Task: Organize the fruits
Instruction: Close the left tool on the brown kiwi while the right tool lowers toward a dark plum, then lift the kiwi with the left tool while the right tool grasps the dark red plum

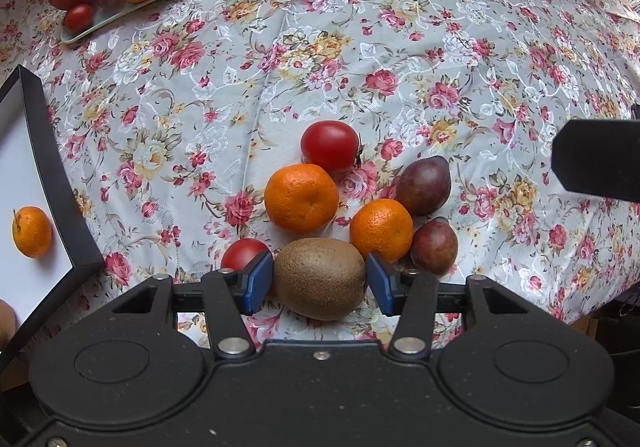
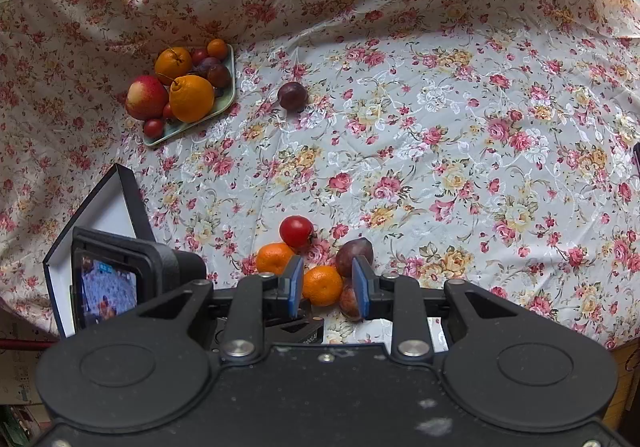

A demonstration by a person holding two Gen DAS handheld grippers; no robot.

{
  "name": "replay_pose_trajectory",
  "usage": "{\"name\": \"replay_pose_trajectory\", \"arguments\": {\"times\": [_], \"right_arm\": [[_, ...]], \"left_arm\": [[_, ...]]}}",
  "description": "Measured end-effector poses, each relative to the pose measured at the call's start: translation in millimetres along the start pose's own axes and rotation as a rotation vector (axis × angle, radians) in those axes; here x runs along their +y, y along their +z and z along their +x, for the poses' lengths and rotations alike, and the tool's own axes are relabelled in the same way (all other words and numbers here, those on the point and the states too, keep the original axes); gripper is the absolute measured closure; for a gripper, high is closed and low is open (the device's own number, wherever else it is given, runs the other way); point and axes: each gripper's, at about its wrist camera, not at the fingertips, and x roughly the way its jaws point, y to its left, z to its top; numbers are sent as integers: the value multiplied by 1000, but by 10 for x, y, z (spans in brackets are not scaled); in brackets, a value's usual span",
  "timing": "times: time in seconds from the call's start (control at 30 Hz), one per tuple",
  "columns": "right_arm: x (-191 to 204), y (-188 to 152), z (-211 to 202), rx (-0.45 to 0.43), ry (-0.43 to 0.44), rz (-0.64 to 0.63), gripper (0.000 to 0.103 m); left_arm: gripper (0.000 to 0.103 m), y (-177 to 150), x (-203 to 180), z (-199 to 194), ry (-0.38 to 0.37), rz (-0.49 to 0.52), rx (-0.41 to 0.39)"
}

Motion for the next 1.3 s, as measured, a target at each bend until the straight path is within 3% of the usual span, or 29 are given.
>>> {"name": "replay_pose_trajectory", "arguments": {"times": [0.7, 0.83, 1.07, 1.3], "right_arm": [[-24, 40, 42, -3, -7, 35, 73], [-39, 50, 61, 12, 13, 50, 73], [7, 46, 92, 18, 12, 43, 73], [17, 50, 136, 31, 0, 39, 73]], "left_arm": [[42, -34, -5, -20, 17, -100, -58], [47, -30, 7, -26, 19, -104, -74], [47, 58, 143, -64, -32, -165, -72], [47, 197, 231, -323, -27, -176, -157]]}}
